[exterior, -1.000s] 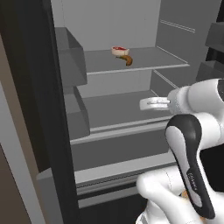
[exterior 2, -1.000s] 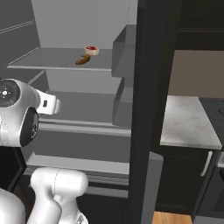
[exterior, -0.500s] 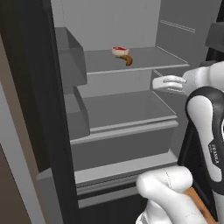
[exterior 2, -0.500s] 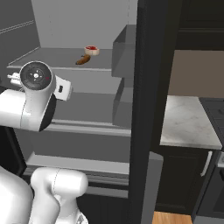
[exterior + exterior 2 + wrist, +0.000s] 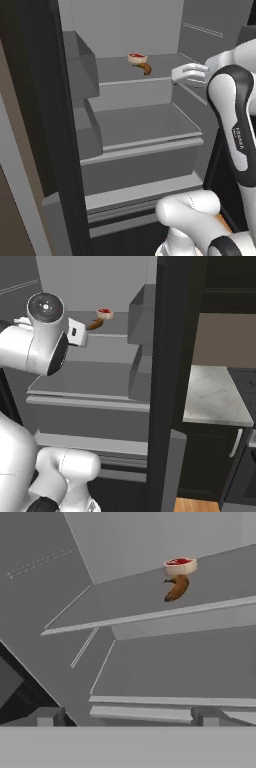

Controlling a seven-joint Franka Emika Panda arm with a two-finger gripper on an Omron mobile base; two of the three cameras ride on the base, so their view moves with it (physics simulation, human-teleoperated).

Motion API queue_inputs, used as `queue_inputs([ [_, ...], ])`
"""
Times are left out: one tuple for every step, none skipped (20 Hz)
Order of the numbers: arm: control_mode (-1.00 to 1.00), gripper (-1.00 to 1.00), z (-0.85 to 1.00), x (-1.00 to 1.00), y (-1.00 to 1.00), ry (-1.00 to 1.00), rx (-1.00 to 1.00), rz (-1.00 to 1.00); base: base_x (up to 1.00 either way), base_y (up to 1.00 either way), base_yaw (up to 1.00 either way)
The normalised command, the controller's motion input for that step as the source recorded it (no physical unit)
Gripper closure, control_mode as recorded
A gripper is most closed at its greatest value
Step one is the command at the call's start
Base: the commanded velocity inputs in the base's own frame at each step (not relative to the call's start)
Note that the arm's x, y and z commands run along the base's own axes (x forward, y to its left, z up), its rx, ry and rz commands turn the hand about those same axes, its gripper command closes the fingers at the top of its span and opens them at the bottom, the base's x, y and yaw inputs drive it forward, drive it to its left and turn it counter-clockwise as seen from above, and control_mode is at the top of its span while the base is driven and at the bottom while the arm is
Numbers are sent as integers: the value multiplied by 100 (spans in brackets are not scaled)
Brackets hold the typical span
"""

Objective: Pick up the mango and banana from the fridge and place one fruit on each plate on the dining counter.

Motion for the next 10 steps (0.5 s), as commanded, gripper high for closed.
queue_inputs([
  [-100,-100,0,50,0,-10,0,-2,0,0,0],
  [-100,-100,2,57,0,-12,-4,-3,0,0,0],
  [-100,-100,5,59,0,-9,-7,-3,0,0,0],
  [-100,-100,7,65,0,-2,-7,-2,0,0,0],
  [-100,-100,9,65,0,-4,-7,0,0,0,0],
  [-100,-100,12,64,0,-6,-11,0,0,0,0],
  [-100,-100,17,67,0,-5,-11,0,0,0,0],
  [-100,-100,14,67,0,-1,-12,0,0,0,0],
  [-100,-100,6,71,0,0,-16,0,0,0,0],
  [-100,-100,4,69,0,0,-18,-1,0,0,0],
])
